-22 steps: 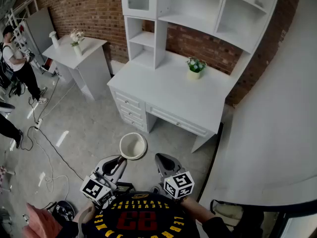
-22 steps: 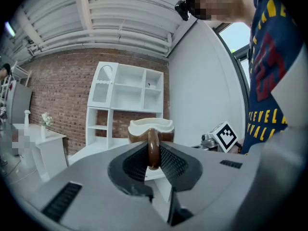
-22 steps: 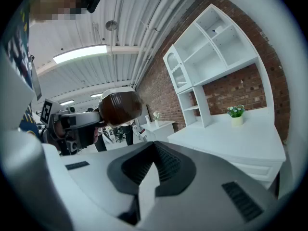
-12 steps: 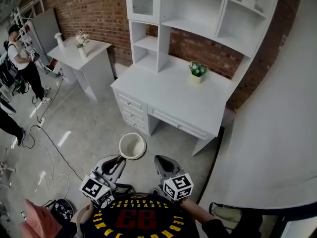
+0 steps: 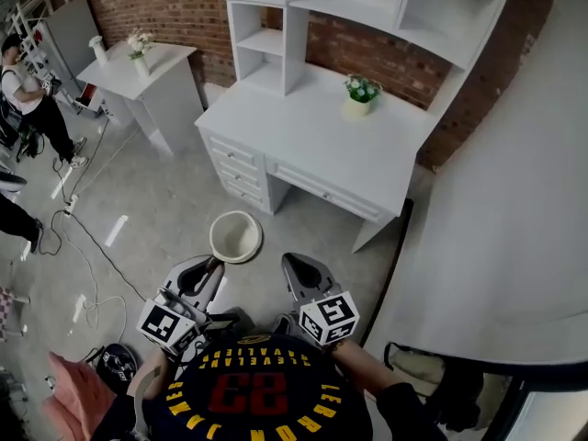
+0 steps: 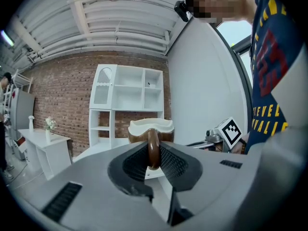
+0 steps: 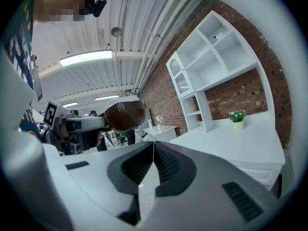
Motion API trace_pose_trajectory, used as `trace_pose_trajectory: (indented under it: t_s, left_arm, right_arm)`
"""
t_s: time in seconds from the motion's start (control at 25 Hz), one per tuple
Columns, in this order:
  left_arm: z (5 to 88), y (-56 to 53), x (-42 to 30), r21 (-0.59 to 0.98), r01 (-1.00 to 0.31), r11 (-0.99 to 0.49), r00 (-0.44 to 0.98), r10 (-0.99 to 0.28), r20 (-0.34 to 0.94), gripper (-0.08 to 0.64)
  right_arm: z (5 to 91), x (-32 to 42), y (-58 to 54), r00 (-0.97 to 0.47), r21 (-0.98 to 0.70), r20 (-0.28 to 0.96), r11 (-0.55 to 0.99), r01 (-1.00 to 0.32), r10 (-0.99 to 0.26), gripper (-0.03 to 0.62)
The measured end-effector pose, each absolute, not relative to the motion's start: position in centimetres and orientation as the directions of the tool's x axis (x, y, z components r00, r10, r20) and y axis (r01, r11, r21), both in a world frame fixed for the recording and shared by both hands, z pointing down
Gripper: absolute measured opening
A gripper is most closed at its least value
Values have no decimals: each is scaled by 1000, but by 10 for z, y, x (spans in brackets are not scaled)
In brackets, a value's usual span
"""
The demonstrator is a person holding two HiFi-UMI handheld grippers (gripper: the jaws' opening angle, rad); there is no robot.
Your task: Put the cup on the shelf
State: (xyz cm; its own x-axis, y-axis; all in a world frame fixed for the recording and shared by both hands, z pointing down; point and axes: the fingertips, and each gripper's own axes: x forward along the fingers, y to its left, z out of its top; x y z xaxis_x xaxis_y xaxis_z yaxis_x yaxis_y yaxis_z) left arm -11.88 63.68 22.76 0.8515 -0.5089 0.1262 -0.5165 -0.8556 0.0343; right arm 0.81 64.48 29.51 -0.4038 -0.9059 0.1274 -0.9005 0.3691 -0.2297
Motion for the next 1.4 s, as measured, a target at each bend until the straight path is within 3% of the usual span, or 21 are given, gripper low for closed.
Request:
trace_pose_trajectory:
  t_s: [0.56,1.4]
  left_arm:
    - [248,591,-109,74,-490,-869,868,-478,134,48]
    - [252,405,-146,95,-426,-900,903,-417,102,48]
  right_arm:
    - [310,27,615,-346,-250,180,297,-922,-921,6]
    - [293,6,435,-214,-255,190,163,-953,-958,6]
